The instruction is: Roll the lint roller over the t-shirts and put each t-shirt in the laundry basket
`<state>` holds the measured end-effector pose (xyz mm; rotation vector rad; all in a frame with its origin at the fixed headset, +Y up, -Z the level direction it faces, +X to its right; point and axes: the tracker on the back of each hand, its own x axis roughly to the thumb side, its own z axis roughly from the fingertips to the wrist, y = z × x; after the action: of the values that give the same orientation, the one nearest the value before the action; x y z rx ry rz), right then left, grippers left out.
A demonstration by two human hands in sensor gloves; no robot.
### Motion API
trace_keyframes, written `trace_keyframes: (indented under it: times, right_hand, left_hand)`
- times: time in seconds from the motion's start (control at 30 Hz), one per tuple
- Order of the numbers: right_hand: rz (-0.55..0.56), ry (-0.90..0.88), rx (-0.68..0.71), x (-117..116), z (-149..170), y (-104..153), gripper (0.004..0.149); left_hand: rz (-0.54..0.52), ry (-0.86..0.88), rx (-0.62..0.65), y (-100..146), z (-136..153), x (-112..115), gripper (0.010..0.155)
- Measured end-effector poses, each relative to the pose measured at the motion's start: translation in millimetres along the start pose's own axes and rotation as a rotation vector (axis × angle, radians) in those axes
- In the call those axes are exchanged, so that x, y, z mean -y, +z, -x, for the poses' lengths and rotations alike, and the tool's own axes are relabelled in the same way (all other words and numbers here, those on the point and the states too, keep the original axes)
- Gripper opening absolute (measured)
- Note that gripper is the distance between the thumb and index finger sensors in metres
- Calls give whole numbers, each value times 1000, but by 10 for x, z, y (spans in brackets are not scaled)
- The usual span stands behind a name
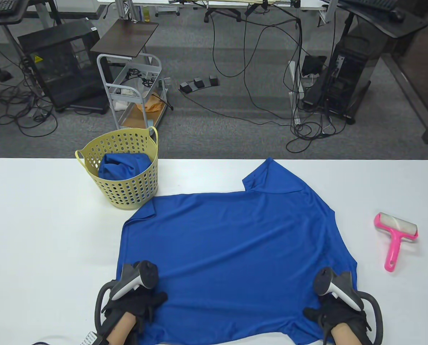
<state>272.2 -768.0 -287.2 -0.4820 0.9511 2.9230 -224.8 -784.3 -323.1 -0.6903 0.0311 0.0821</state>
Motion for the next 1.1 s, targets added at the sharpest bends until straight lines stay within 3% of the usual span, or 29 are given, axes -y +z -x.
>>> trace_keyframes:
  times: [0.2, 0.37, 0.5, 0.6, 0.73, 0.8, 0.9, 0.93, 1.03, 1.1]
  right_hand:
    - [-8, 58, -21, 101, 129, 57, 73]
    - [27, 27, 4, 139, 42, 30, 69]
    - [38, 58, 68, 68, -74, 8, 80]
    - [13, 33, 90, 1, -46, -38, 79]
    - [27, 45, 88, -18, -46, -31, 78]
    - [27, 47, 85, -26, -47, -32, 78]
    - [28, 38, 81, -29, -43, -26, 78]
    - [31, 35, 80, -34, -41, -23, 78]
    - [33, 38, 81, -45, -45, -19, 77]
    - [35, 43, 84, -43, -48, -17, 77]
  left_hand:
    - [12, 10, -15, 2, 6, -9, 85]
    - [41, 4, 8, 1, 19, -60, 87]
    - [121, -17, 30, 28, 94, -301, 85]
    - [31, 4, 2, -27, 147, -699, 78]
    - [-191, -71, -19, -364, 140, -1173, 70]
    - [-254, -112, -47, -556, 141, -1272, 65]
    - [-275, -88, -64, -859, 189, -1282, 57]
    - [-229, -50, -68, -952, 215, -1248, 57]
    - [-202, -16, -69, -1084, 261, -1177, 61]
    - [-245, -36, -58, -1090, 266, -1183, 61]
